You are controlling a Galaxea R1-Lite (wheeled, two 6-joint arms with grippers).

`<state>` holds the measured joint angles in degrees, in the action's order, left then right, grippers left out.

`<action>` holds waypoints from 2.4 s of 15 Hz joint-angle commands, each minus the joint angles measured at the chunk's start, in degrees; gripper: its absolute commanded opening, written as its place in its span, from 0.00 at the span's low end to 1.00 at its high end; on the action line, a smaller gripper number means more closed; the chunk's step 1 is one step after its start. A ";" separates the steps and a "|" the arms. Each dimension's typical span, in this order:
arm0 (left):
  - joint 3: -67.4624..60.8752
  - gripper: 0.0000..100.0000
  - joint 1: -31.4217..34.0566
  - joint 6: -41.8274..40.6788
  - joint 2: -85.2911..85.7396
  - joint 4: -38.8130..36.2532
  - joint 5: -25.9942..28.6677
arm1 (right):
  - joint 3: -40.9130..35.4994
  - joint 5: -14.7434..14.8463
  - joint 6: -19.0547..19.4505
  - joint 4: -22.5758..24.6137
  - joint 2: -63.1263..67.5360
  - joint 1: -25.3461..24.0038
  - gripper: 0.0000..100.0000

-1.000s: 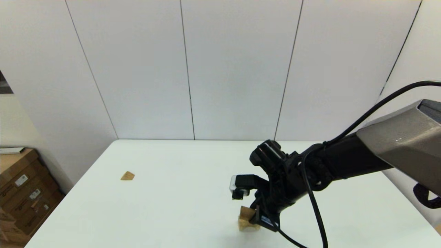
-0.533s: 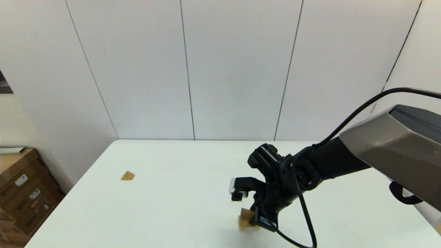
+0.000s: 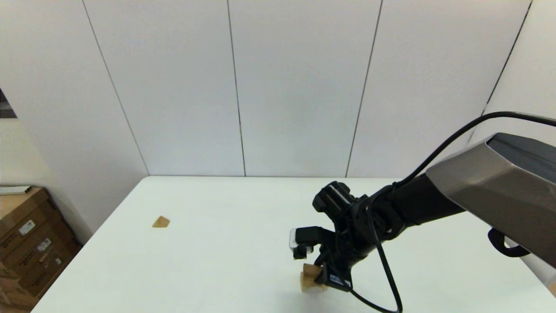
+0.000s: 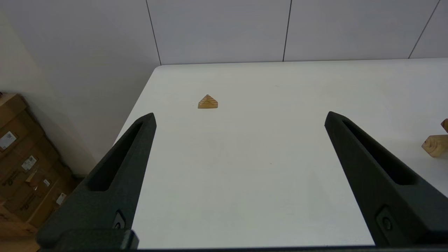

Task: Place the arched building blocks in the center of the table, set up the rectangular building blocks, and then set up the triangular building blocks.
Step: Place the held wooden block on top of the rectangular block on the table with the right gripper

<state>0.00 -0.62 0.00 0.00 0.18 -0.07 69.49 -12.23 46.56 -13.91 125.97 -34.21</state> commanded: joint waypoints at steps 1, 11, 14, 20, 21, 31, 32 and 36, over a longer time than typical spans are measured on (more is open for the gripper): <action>0.00 1.00 0.01 0.00 -0.09 -0.01 -0.01 | 0.91 -0.17 1.52 -0.07 1.30 0.28 0.00; 0.00 1.00 0.01 0.00 -0.09 -0.01 -0.01 | 2.32 0.01 1.70 -0.77 3.32 -0.07 0.00; 0.00 1.00 0.01 0.00 -0.09 -0.01 -0.01 | 2.23 -0.08 1.87 -0.94 3.06 -0.07 0.00; 0.00 1.00 0.01 0.00 -0.09 -0.01 -0.01 | 2.14 -0.08 1.78 -0.94 3.06 -0.86 0.00; 0.00 1.00 0.01 0.00 -0.09 -0.01 -0.01 | 2.23 0.01 1.78 -0.94 3.06 -0.86 0.00; 0.00 1.00 0.01 0.00 -0.09 -0.01 -0.01 | 2.23 0.10 1.87 -0.94 3.15 -1.04 0.00; 0.00 1.00 0.01 0.00 -0.09 -0.01 -0.01 | 2.23 0.19 1.96 -0.94 3.15 -1.04 0.00; 0.00 1.00 0.01 -0.09 -0.09 -0.01 -0.01 | 2.23 0.10 2.31 -0.94 3.32 -1.04 0.00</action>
<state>0.00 -0.62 0.00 0.00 0.18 -0.07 71.72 -12.03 48.51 -14.76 129.13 -35.24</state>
